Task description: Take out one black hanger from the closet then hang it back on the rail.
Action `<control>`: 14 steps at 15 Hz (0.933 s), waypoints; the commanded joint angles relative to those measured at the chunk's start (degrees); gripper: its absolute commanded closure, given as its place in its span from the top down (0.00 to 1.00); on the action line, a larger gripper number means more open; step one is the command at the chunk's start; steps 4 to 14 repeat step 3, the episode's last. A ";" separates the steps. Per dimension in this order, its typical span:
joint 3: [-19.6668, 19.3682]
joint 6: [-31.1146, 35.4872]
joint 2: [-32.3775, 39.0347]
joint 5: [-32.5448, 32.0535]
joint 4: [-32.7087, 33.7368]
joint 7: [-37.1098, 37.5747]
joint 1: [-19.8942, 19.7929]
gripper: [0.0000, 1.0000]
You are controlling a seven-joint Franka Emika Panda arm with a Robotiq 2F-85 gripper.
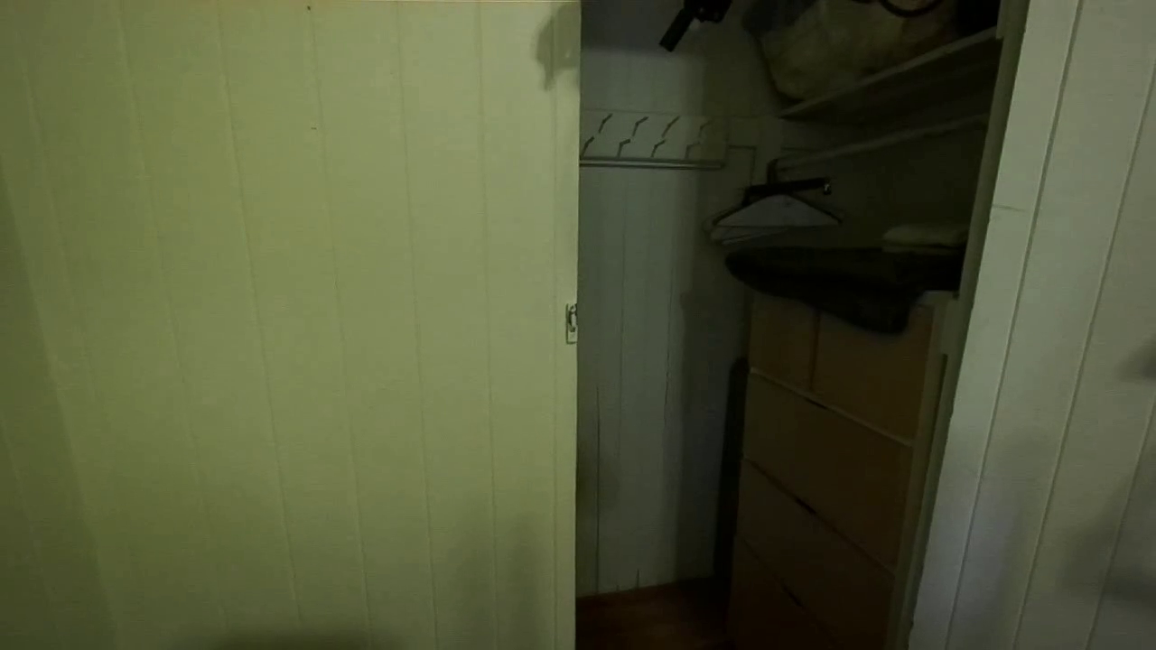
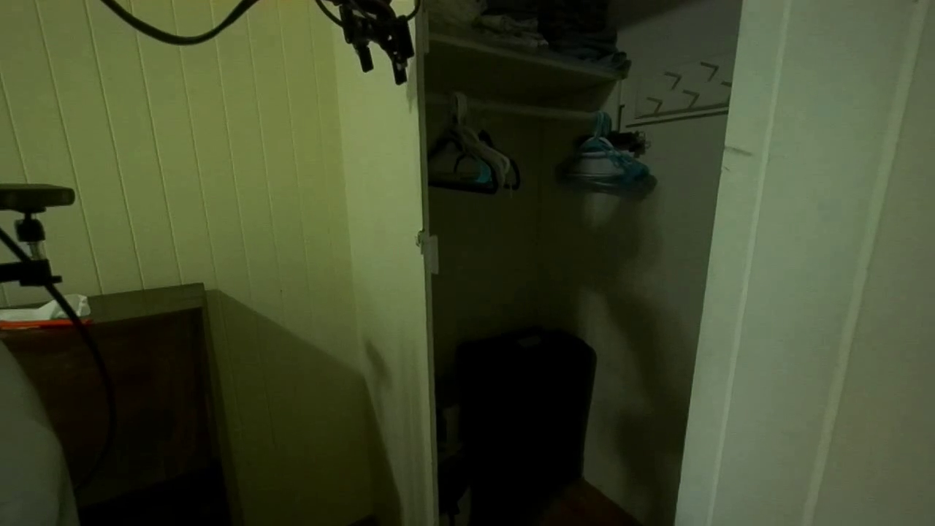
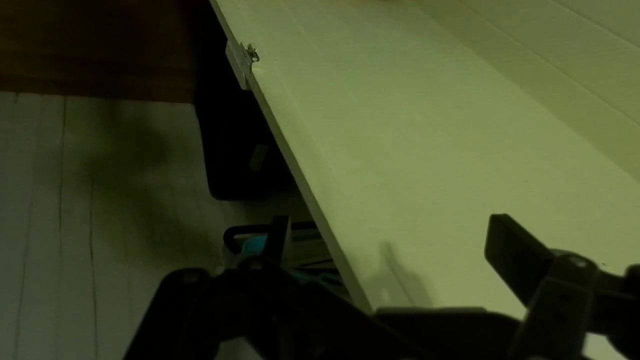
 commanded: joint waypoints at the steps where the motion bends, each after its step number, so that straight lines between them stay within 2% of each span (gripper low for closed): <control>1: 0.50 -0.21 0.57 0.11 0.47 -0.03 -0.78 1.00; 14: 0.46 -0.12 1.32 0.09 0.50 -0.03 -0.80 1.00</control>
